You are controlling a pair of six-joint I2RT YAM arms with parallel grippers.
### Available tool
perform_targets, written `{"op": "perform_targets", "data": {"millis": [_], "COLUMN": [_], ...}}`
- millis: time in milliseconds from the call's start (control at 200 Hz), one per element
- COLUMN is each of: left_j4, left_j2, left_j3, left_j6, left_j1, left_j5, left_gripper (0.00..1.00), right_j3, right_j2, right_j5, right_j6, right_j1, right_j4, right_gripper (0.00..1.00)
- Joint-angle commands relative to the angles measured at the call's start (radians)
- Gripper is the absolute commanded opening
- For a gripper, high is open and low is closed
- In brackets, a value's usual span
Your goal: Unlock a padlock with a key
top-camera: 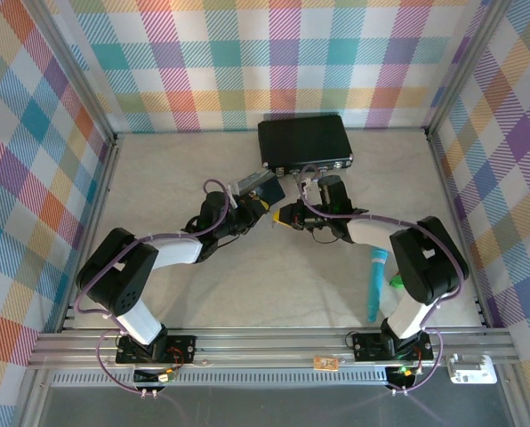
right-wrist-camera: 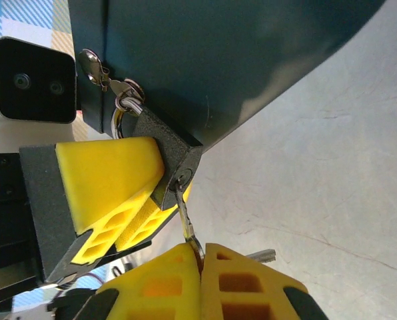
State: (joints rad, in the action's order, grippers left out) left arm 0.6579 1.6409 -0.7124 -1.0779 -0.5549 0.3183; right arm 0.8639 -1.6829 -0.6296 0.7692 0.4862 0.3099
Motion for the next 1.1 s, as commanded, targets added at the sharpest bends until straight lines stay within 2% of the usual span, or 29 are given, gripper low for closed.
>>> {"op": "perform_targets", "data": {"millis": [0, 75, 225, 440, 610, 895, 1090], "left_j4": [0.024, 0.036, 0.114, 0.167, 0.065, 0.098, 0.076], "left_j2": [0.005, 0.010, 0.020, 0.016, -0.044, -0.066, -0.047], "left_j3": [-0.036, -0.040, -0.041, -0.040, -0.037, -0.021, -0.041], "left_j6": [0.010, 0.008, -0.039, -0.084, -0.013, 0.007, 0.028], "left_j1": [-0.059, -0.059, -0.053, -0.036, -0.022, -0.022, -0.027], "left_j5": [0.200, 0.227, 0.279, 0.342, 0.389, 0.429, 0.413], "left_gripper": [0.00, 0.00, 0.00, 0.00, 0.00, 0.00, 0.00], "right_j3": [0.057, 0.070, 0.049, 0.046, 0.040, 0.067, 0.076], "right_j2": [0.028, 0.014, -0.052, -0.132, -0.186, -0.248, -0.235], "right_j5": [0.108, 0.071, -0.099, -0.249, -0.267, -0.283, -0.216], "right_j6": [-0.160, -0.154, 0.008, 0.173, 0.240, 0.321, 0.348], "right_j1": [0.019, 0.007, -0.041, -0.072, -0.080, -0.084, -0.078], "right_j4": [-0.014, -0.008, 0.199, 0.394, 0.437, 0.469, 0.421], "right_gripper": [0.00, 0.00, 0.00, 0.00, 0.00, 0.00, 0.00]}}
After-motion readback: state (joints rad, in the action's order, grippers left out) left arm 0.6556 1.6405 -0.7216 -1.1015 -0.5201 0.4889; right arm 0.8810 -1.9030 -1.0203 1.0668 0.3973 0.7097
